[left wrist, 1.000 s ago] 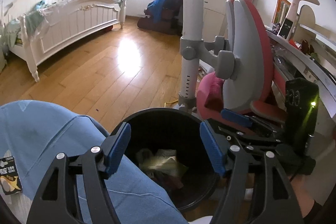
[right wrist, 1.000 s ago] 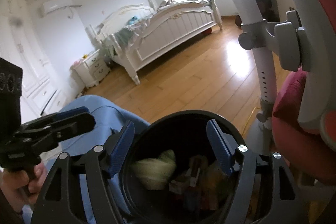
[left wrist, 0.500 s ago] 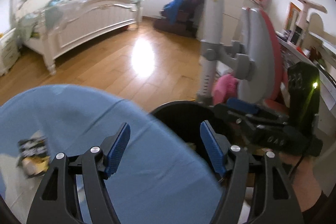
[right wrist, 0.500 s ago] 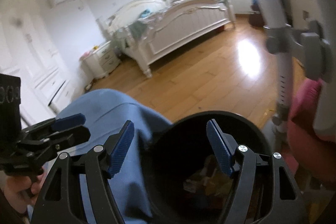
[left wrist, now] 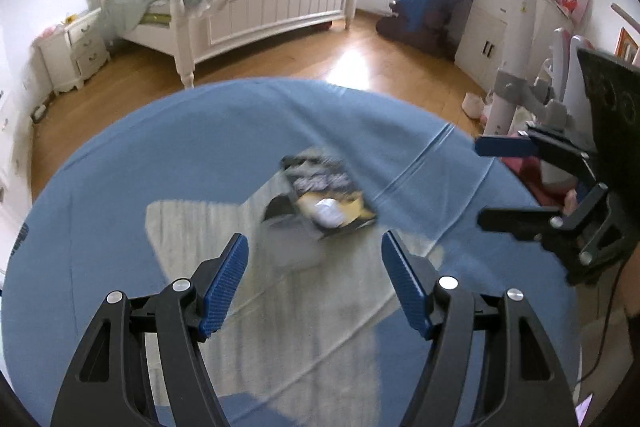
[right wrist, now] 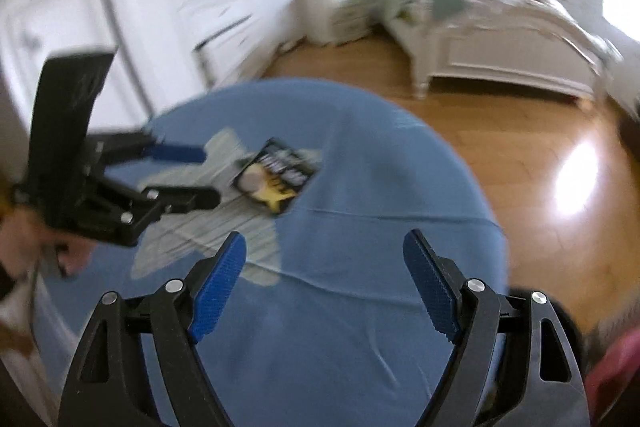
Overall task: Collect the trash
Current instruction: 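Grasp clear cup with left tool while right tool grasps battery card, drop in bin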
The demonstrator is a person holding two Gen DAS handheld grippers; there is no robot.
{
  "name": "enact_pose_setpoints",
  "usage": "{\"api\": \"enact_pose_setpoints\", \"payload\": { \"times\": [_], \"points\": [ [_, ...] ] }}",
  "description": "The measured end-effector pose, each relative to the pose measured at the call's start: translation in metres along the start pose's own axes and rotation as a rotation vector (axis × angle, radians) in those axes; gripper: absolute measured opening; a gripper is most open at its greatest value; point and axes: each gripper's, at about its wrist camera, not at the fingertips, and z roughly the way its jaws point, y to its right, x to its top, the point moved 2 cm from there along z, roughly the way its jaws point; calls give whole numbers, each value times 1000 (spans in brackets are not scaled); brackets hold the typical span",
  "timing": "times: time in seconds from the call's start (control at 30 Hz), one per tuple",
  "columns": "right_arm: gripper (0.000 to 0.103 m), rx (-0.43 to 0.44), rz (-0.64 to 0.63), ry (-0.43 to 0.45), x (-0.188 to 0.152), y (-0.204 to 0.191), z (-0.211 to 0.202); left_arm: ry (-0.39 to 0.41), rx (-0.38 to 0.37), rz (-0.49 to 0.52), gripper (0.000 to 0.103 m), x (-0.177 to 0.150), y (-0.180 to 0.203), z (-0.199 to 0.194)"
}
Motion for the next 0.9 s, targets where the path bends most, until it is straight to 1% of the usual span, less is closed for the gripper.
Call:
{"api": "enact_pose_setpoints", "payload": {
  "times": [0.07, 0.13, 0.23, 0.3, 0.33, 0.4, 0.47, 0.53, 0.57, 0.63, 0.67, 0.7, 0.73, 0.83, 0.87, 0.9],
  "points": [
    [80, 17, -81, -41, 10, -13, 18, -17, -4, 25, 69, -2, -4, 4],
    [80, 32, -134, -77, 18, -20, 34, -24, 0, 60, 68, -2, -4, 10],
    [80, 28, -206, -132, 31, -26, 58, -31, 2, 69, 67, -5, -11, 17],
    [80, 17, -247, -152, 36, -28, 70, -27, 9, 80, 64, -4, -14, 20],
    [80, 21, -262, -159, 41, -28, 75, -26, 10, 84, 61, -2, -15, 20],
    [80, 30, -278, -162, 44, -28, 84, -26, 11, 91, 59, 0, -18, 22],
    [80, 45, -287, -164, 52, -25, 91, -26, 16, 100, 54, 1, -20, 21],
    [80, 69, -306, -169, 60, -25, 99, -24, 19, 99, 48, 3, -26, 22],
    [80, 89, -311, -172, 64, -24, 103, -23, 13, 90, 47, 4, -29, 22],
    [80, 125, -290, -189, 70, -22, 110, -21, 12, 79, 40, 4, -33, 21],
    [80, 138, -270, -196, 75, -20, 114, -21, 14, 80, 39, 5, -33, 21],
    [77, 139, -257, -191, 78, -20, 116, -21, 14, 80, 38, 4, -34, 21],
    [72, 136, -255, -180, 78, -20, 115, -20, 15, 79, 38, 5, -35, 21],
    [70, 131, -188, -162, 75, -17, 109, -17, -6, 60, 38, 6, -39, 21],
    [68, 145, -134, -144, 72, -13, 101, -14, -16, 46, 38, 7, -42, 21],
    [55, 159, -81, -122, 72, -9, 95, -12, -25, 36, 38, 7, -43, 21]
  ]
}}
